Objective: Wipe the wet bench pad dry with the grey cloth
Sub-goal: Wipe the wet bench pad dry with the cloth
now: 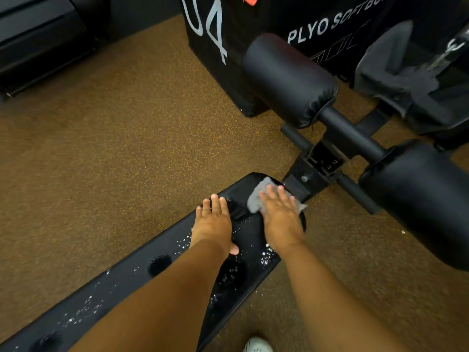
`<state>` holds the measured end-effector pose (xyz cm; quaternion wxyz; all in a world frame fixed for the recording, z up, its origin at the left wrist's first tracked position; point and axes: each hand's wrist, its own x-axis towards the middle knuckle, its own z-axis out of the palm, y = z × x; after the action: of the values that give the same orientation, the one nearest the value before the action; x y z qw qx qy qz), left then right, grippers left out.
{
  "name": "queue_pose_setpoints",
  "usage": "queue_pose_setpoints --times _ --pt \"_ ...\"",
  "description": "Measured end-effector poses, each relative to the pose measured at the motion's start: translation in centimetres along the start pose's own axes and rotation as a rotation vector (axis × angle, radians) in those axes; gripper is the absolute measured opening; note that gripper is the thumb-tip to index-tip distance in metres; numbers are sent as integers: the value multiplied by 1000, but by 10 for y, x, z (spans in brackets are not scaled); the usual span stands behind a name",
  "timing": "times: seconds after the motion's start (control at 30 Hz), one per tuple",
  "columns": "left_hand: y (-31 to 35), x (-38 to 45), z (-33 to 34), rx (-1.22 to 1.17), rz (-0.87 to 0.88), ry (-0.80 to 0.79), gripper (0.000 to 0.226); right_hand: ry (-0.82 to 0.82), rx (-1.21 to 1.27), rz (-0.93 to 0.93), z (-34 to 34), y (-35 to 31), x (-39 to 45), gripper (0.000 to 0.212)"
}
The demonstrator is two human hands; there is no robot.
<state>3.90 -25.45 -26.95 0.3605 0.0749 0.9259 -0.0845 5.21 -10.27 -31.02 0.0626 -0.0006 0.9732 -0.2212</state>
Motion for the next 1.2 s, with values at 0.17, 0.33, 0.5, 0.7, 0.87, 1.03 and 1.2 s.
queue_pose_setpoints --times 0.17,0.33,0.5,0.7,0.87,1.03,1.2 --pt "-2 -7 11 -94 -3 35 122 -36 32 -124 0 23 -29 64" --pt "-17 -10 21 -223 80 85 118 -13 8 -15 3 0 -25 48" --pt "-20 -10 24 -246 104 111 117 -25 23 -15 -4 30 -45 62" --pt "-19 -10 24 -227 82 99 117 14 42 -57 13 -3 -57 68" --pt "-18 -9 24 -221 76 91 117 50 37 -33 0 33 -93 82" --pt "-17 -9 23 -220 68 82 118 131 82 106 17 5 -79 77" --pt "-17 -10 23 -227 64 78 117 25 110 -125 3 41 -109 72"
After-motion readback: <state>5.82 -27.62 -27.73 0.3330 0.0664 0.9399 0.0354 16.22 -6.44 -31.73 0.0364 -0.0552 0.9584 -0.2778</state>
